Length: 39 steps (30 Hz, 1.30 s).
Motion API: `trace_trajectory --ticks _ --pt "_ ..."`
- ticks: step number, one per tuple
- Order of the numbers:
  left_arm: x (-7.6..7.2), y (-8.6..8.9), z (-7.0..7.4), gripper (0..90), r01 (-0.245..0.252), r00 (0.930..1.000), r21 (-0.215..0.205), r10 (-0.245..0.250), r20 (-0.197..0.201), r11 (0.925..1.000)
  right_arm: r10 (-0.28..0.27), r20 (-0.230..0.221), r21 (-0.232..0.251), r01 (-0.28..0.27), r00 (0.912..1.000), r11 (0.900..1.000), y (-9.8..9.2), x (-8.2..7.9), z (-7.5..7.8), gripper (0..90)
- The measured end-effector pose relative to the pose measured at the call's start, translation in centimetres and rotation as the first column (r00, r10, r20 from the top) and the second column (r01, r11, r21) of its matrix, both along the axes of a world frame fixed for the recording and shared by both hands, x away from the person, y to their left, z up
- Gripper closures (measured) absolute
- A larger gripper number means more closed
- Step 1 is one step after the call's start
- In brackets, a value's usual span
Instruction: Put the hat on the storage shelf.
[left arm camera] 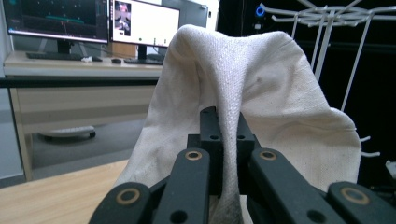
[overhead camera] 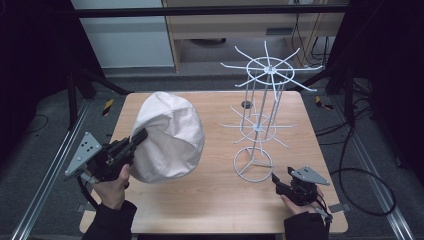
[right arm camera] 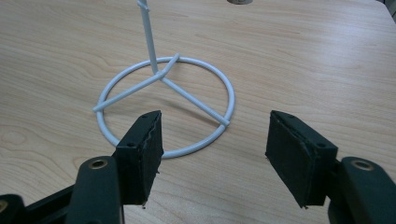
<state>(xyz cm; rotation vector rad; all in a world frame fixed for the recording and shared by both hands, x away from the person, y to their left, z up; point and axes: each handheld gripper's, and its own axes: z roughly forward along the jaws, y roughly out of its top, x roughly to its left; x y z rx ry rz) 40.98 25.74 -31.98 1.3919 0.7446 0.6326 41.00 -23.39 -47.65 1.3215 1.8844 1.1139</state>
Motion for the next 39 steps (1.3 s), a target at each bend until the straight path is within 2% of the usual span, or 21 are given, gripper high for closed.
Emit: trace_trajectory --ticks 6,13,20,27,29,30,37,39 --pt "-0.1 -0.4 1.1 87.8 0.01 0.9989 -0.05 -0.008 0.047 0.9987 -0.002 0.0 -0.004 0.002 1.0 1.0 0.0 0.0 0.0 36.1" --pt "0.1 -0.9 2.8 87.8 0.028 0.9944 -0.126 -0.015 0.105 0.9916 0.001 -0.005 -0.003 -0.001 1.0 1.0 0.1 0.0 0.0 35.7" --pt "0.0 -1.7 4.2 87.8 0.069 0.9871 -0.209 -0.036 0.156 0.9756 0.003 -0.001 -0.013 -0.003 1.0 1.0 0.2 0.0 -0.1 35.3" --pt "0.1 -2.8 5.4 87.8 0.103 0.98 -0.242 -0.056 0.191 0.9647 0.004 -0.001 -0.013 -0.004 1.0 1.0 0.2 0.0 -0.1 35.2" --pt "0.1 -3.2 5.9 87.8 0.118 0.9768 -0.26 -0.065 0.204 0.9583 0.007 -0.001 -0.016 -0.007 1.0 1.0 0.2 0.0 -0.1 35.1" --pt "0.1 -3.2 5.9 87.8 0.118 0.9768 -0.26 -0.065 0.204 0.9583 0.006 -0.001 -0.015 -0.006 1.0 1.0 0.2 0.1 -0.1 35.0" --pt "-0.3 -4.2 7.2 87.8 0.151 0.9653 -0.299 -0.075 0.25 0.9422 0.005 -0.003 -0.009 -0.005 1.0 1.0 0.2 0.0 -0.1 34.7" --pt "-0.4 -4.3 7.4 87.8 0.155 0.9637 -0.3 -0.077 0.256 0.9412 0.007 -0.001 -0.014 -0.007 1.0 1.0 0.2 0.0 -0.1 34.7"
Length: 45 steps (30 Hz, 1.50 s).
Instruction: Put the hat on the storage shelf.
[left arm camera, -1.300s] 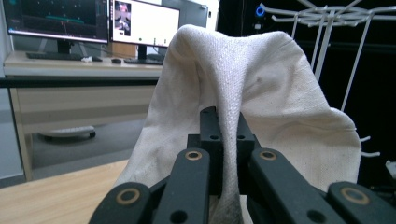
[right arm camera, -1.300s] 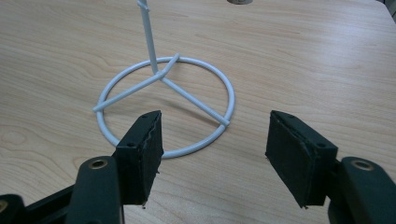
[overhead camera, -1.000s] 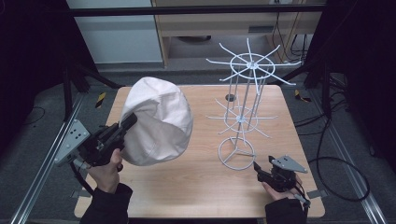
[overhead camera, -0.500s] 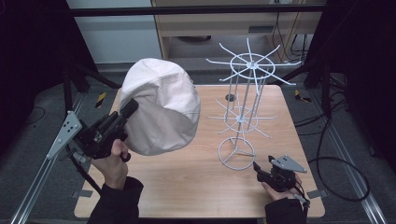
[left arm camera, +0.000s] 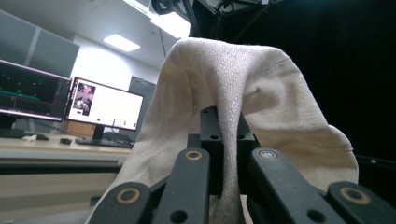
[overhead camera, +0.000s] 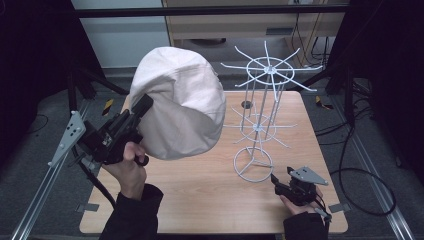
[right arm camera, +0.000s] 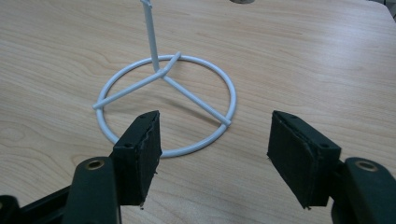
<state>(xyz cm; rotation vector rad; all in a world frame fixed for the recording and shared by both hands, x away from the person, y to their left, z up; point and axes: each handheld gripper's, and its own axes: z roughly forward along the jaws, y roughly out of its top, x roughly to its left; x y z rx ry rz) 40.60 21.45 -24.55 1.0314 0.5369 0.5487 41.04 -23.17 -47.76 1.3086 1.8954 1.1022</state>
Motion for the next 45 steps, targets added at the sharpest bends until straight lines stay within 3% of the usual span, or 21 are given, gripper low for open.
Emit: trace_trajectory --ticks 10,15,28,38,45 --pt "0.1 -1.9 2.7 87.8 -0.001 0.9993 0.009 0.001 0.037 1.0 0.006 -0.002 0.004 -0.006 1.0 1.0 0.0 0.0 0.0 34.4" --pt "0.6 -3.5 3.2 87.8 0.011 0.9993 0.024 -0.012 0.035 0.9996 0.01 -0.003 0.007 -0.01 0.9999 1.0 0.1 0.0 0.0 34.3" --pt "2.4 -6.5 2.0 87.7 0.049 0.9987 0.069 -0.048 -0.02 0.9964 0.018 -0.003 0.011 -0.018 0.9998 1.0 0.1 0.0 0.0 34.1" --pt "3.5 -6.5 -0.2 87.6 0.067 0.9949 0.079 -0.06 -0.08 0.9946 0.017 -0.009 0.016 -0.017 0.9998 1.0 0.2 0.0 0.0 34.1" --pt "3.7 -6.1 -1.8 87.3 0.067 0.993 0.121 -0.054 -0.105 0.9903 0.018 -0.005 0.007 -0.018 0.9998 1.0 0.2 0.1 -0.1 34.1"
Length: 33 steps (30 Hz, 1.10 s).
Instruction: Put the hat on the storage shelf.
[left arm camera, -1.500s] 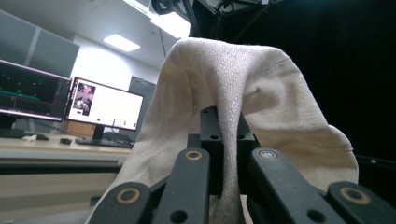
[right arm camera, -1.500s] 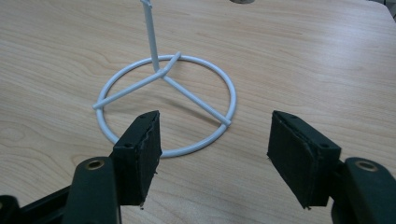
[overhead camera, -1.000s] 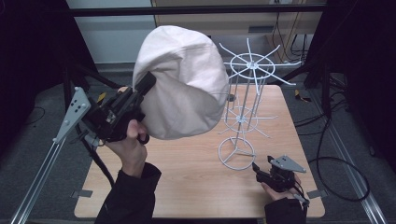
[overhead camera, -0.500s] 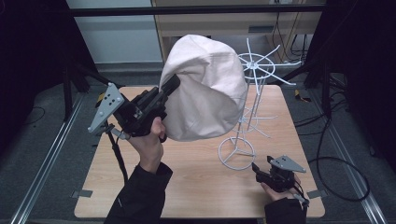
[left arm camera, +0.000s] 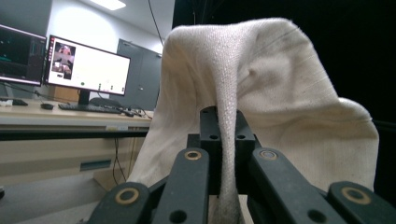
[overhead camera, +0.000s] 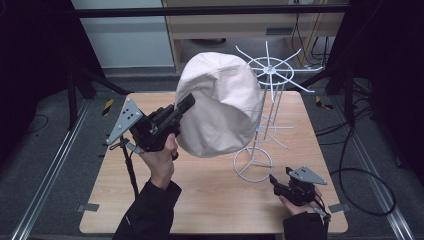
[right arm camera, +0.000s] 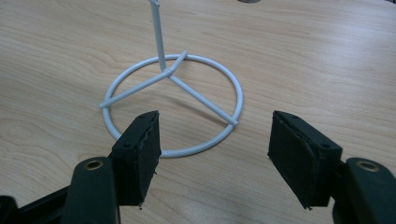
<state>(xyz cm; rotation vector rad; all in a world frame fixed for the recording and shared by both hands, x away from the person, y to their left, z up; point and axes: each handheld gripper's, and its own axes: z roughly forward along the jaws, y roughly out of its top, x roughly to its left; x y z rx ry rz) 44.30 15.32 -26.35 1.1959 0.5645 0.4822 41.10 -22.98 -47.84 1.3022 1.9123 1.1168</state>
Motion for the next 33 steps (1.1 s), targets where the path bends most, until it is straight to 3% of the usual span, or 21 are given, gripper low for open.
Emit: trace_trajectory --ticks 13,19,28,33 --pt "0.6 0.4 -2.8 86.1 0.018 0.9975 0.068 -0.014 -0.069 0.9975 -0.001 -0.008 0.005 0.001 1.0 1.0 0.0 0.0 0.0 34.0" --pt "0.8 -0.2 -4.1 84.4 0.032 0.995 0.143 -0.018 -0.098 0.9892 0.0 -0.009 0.002 0.0 1.0 1.0 0.0 0.0 0.0 34.1" --pt "1.4 -1.6 -5.5 82.8 0.049 0.9917 0.199 -0.024 -0.127 0.9788 0.0 -0.007 -0.005 0.0 1.0 1.0 0.0 0.0 -0.1 34.0" --pt "1.5 -1.8 -5.6 82.1 0.052 0.9913 0.21 -0.025 -0.129 0.9763 -0.001 -0.007 -0.006 0.001 1.0 1.0 0.0 0.0 0.0 34.1"
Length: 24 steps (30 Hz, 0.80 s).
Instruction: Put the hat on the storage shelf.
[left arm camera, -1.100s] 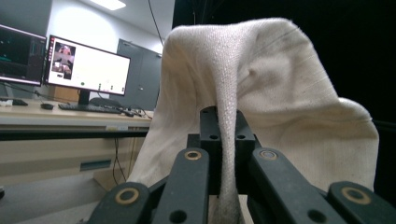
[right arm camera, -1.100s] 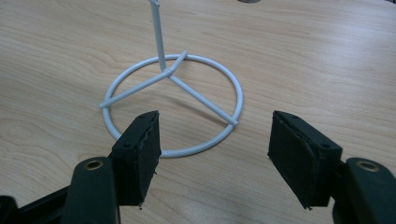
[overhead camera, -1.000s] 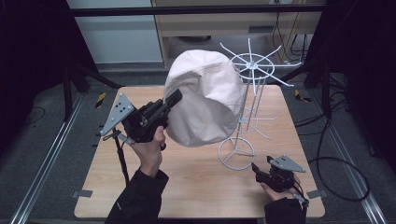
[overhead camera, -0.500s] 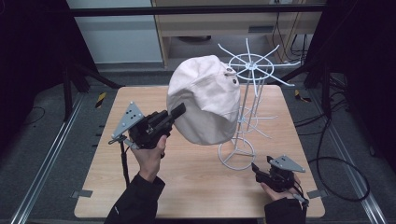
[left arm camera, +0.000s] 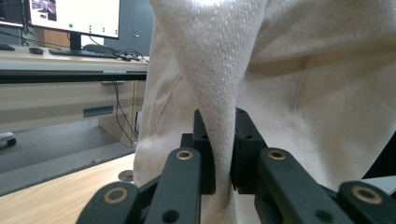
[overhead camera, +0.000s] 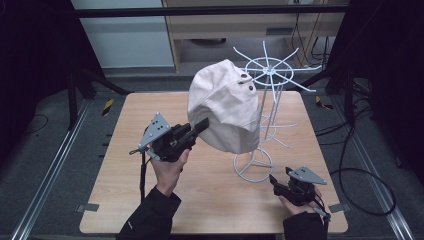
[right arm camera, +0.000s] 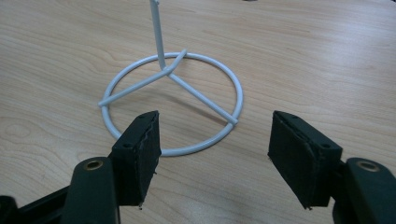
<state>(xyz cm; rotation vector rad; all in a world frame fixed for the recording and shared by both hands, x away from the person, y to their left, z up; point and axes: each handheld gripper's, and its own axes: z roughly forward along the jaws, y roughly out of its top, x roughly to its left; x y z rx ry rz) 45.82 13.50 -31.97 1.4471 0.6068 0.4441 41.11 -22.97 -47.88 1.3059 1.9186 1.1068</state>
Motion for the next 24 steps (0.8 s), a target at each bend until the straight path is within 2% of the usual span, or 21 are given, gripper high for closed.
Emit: trace_trajectory --ticks 3,5,8,9,16,19,24 --pt "0.0 0.1 0.0 78.4 -0.001 1.0 0.011 0.001 0.0 0.9999 0.0 0.001 -0.001 0.0 1.0 1.0 0.0 0.0 0.0 34.1" --pt "0.0 0.3 -0.1 70.4 -0.012 0.9999 0.019 0.012 -0.001 0.9998 0.001 0.002 -0.002 -0.001 1.0 1.0 0.0 0.0 0.0 34.0" --pt "-0.1 0.7 -0.4 67.2 -0.016 0.9999 0.019 0.016 -0.005 0.9997 0.0 0.002 -0.003 0.0 1.0 1.0 0.0 0.0 0.0 34.1" --pt "-0.1 0.8 -0.5 62.9 -0.017 0.9998 0.02 0.018 -0.006 0.9996 0.001 0.004 -0.005 0.0 1.0 1.0 0.0 0.0 0.0 34.1" --pt "-1.1 2.4 -1.0 51.9 -0.046 0.9987 0.082 0.048 -0.018 0.9956 -0.002 -0.004 0.007 0.002 1.0 1.0 0.0 0.0 0.0 33.9" --pt "-1.7 3.3 -1.3 48.4 -0.075 0.9968 0.113 0.078 -0.019 0.9907 -0.003 -0.003 0.009 0.003 1.0 1.0 0.0 0.0 0.0 33.9" --pt "-2.3 5.5 -2.2 43.5 -0.125 0.99 0.178 0.134 -0.044 0.976 -0.005 -0.003 0.007 0.005 1.0 1.0 0.0 0.0 0.0 33.7"
